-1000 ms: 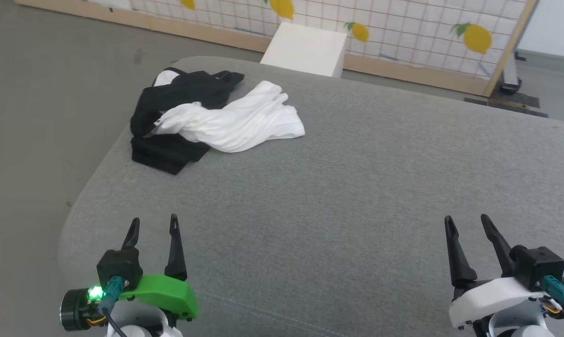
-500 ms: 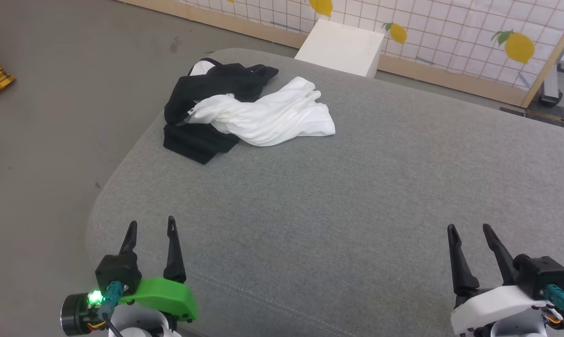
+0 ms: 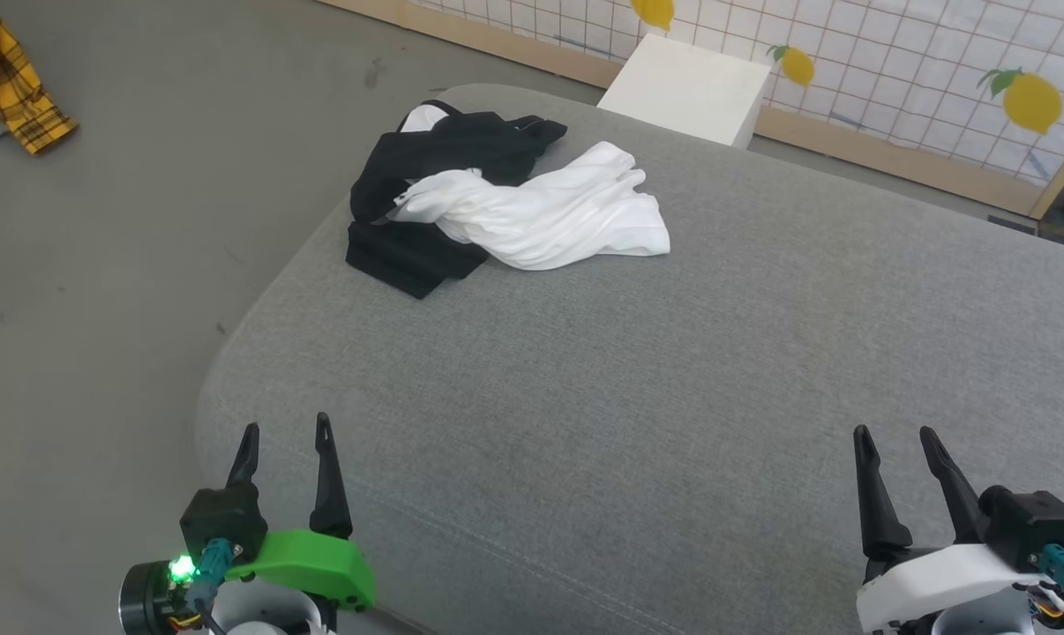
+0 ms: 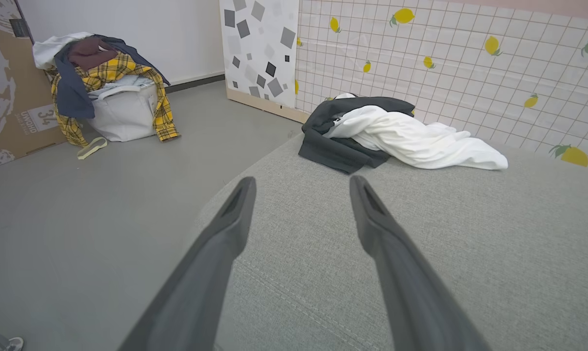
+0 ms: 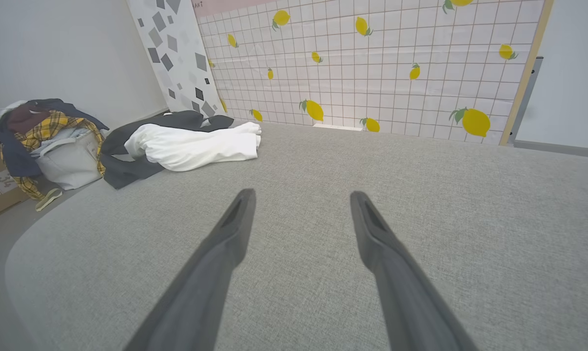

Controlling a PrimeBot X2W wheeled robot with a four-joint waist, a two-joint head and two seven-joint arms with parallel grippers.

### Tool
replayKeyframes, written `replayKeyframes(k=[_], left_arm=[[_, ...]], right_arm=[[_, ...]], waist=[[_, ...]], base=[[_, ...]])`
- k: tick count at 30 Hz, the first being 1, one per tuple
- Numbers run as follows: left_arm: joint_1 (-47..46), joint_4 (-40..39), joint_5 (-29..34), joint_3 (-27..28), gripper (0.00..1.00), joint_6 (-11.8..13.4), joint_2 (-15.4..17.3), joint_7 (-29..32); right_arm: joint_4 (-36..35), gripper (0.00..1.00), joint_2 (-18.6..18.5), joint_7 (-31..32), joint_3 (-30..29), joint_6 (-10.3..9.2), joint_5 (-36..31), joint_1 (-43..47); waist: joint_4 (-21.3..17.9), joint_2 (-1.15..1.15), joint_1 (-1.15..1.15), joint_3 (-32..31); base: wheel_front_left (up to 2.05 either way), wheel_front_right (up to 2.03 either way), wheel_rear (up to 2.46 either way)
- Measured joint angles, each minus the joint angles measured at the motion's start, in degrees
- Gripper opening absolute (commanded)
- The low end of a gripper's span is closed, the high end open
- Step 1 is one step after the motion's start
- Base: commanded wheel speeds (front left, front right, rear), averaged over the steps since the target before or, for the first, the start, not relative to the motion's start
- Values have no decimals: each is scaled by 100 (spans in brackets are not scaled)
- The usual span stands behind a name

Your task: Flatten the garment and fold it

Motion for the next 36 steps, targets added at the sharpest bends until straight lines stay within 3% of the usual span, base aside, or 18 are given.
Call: replayKeyframes(k=[23, 29, 36], left_arm=[[-78, 392, -54, -135, 100, -18, 8, -252], [-912, 628, -210, -141, 100, -233, 46, -107], [-2543, 1424, -922, 207, 100, -480, 90, 492]], right_arm=[[112, 100, 4, -138, -46, 0, 156, 108], [-110, 100, 10, -35, -88, 0, 53, 59], [-559, 100, 10, 240, -151, 0, -203, -193]], waist=[[309, 0, 0, 81], [180, 0, 0, 293], [-54, 0, 0, 757]], base=[[0, 0, 0], [0, 0, 0], [0, 0, 0]])
